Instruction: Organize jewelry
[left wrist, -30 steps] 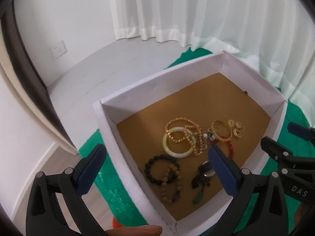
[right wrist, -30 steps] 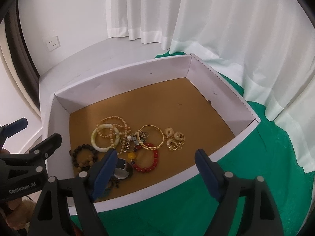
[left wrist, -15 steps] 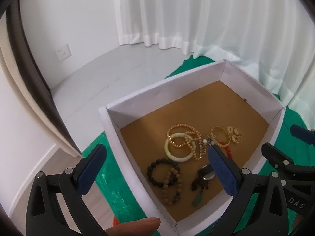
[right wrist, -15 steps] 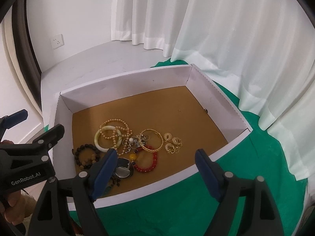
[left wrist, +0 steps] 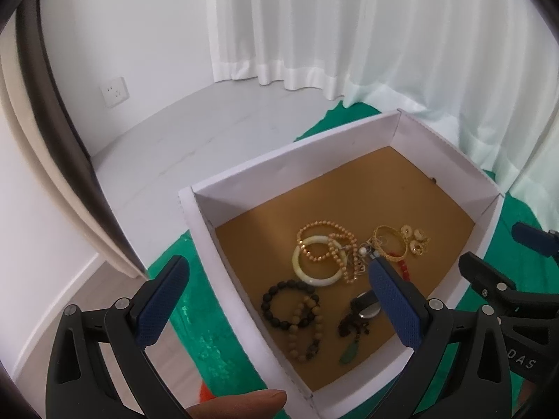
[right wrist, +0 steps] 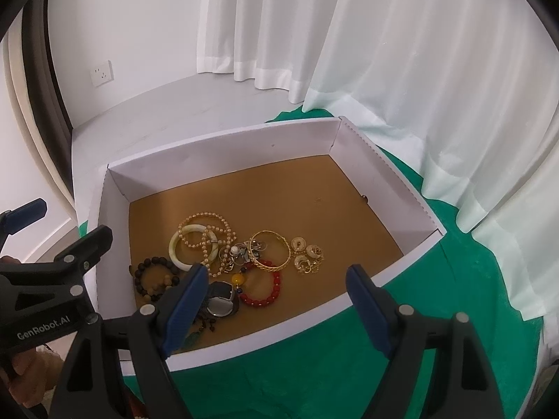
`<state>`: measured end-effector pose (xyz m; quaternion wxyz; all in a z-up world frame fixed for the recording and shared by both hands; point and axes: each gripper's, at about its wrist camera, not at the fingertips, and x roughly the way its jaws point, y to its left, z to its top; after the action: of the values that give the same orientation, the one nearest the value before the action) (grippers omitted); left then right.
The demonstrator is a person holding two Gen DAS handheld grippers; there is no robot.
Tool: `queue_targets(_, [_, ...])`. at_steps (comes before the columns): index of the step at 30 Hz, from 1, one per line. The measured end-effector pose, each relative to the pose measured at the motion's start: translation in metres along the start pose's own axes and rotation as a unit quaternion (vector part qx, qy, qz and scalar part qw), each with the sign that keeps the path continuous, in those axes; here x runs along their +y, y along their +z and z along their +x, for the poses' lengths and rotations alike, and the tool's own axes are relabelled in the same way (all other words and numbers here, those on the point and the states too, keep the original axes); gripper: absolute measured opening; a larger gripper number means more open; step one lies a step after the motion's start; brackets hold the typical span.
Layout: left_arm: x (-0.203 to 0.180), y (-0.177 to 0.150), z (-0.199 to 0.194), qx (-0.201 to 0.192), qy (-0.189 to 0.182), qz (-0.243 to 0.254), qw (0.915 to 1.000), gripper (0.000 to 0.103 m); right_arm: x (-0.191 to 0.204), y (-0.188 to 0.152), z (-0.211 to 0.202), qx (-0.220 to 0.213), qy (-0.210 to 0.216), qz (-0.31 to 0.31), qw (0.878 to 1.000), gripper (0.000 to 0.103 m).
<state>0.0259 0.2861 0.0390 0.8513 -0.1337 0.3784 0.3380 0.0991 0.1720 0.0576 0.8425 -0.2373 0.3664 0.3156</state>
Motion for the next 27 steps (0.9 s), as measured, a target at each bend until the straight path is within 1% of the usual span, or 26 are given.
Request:
queue_targets(12, [0.0, 0.001, -0.005, -0.006, 0.003, -0.002, 1.0, 0.102, -0.005, 0.0, 0.0, 0.01, 0.003, 0.012, 1.0, 0.083])
queue_targets(17, [0.0, 0.001, -0.011, -0.012, 0.002, -0.003, 0.9999, 0.102, -0.008, 0.0, 0.002, 0.019, 0.013, 0.021, 1.0, 0.083])
queue_targets(27, [-0.002, 0.0, -0.013, -0.01, 0.004, -0.004, 0.9999, 0.102, -0.007, 0.0, 0.002, 0.021, 0.001, 0.014, 1.0, 0.083])
